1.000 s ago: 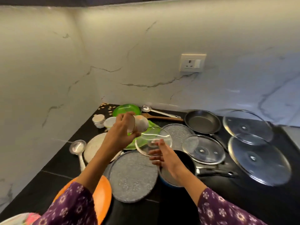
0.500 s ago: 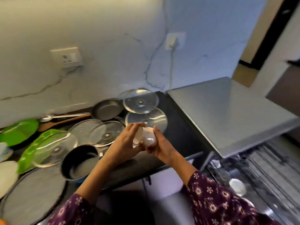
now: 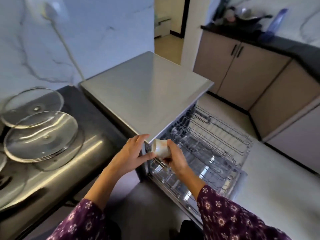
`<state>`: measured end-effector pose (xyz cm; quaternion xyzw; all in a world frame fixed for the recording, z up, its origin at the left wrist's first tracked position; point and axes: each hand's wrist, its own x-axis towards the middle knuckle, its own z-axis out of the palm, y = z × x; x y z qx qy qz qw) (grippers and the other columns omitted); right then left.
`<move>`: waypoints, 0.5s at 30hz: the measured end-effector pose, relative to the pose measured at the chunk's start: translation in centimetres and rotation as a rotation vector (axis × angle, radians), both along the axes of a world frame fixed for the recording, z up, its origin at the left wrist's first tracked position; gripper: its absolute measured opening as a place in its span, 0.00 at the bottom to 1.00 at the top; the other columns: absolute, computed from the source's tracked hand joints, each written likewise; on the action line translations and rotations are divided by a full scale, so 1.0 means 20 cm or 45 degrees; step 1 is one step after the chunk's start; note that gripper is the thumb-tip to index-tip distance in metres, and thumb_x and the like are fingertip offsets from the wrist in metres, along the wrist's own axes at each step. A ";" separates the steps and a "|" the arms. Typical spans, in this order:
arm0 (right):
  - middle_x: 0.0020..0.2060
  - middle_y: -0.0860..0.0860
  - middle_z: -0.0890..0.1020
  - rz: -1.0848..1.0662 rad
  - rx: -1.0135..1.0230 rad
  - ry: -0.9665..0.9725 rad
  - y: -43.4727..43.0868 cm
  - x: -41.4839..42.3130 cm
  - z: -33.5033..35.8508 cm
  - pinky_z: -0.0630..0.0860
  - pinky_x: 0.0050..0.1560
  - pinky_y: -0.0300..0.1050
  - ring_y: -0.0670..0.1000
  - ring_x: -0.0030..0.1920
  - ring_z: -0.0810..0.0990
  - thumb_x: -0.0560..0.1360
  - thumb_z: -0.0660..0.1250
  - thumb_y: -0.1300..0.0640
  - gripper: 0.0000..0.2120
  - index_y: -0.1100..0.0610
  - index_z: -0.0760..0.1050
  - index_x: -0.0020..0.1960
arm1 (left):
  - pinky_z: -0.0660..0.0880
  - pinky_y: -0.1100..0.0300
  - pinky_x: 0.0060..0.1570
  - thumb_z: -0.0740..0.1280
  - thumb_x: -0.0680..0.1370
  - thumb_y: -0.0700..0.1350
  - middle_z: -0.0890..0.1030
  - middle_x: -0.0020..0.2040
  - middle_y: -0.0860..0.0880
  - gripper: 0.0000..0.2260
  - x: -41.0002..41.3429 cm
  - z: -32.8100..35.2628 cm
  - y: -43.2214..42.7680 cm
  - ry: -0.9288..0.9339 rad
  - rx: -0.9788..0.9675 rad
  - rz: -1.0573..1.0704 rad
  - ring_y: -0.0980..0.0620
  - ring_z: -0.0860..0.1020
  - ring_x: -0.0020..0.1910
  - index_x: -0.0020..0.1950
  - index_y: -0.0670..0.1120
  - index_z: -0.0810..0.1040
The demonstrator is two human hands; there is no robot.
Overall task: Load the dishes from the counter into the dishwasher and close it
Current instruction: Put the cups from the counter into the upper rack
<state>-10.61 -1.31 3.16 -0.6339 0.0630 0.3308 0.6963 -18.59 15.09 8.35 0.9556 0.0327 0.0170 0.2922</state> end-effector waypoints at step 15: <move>0.54 0.51 0.76 0.035 -0.847 -0.400 -0.63 0.56 -0.52 0.79 0.47 0.48 0.51 0.48 0.78 0.69 0.72 0.45 0.27 0.51 0.66 0.62 | 0.67 0.48 0.67 0.69 0.75 0.48 0.71 0.66 0.40 0.24 0.83 -0.32 -0.15 -0.138 0.569 -0.263 0.41 0.70 0.66 0.68 0.41 0.70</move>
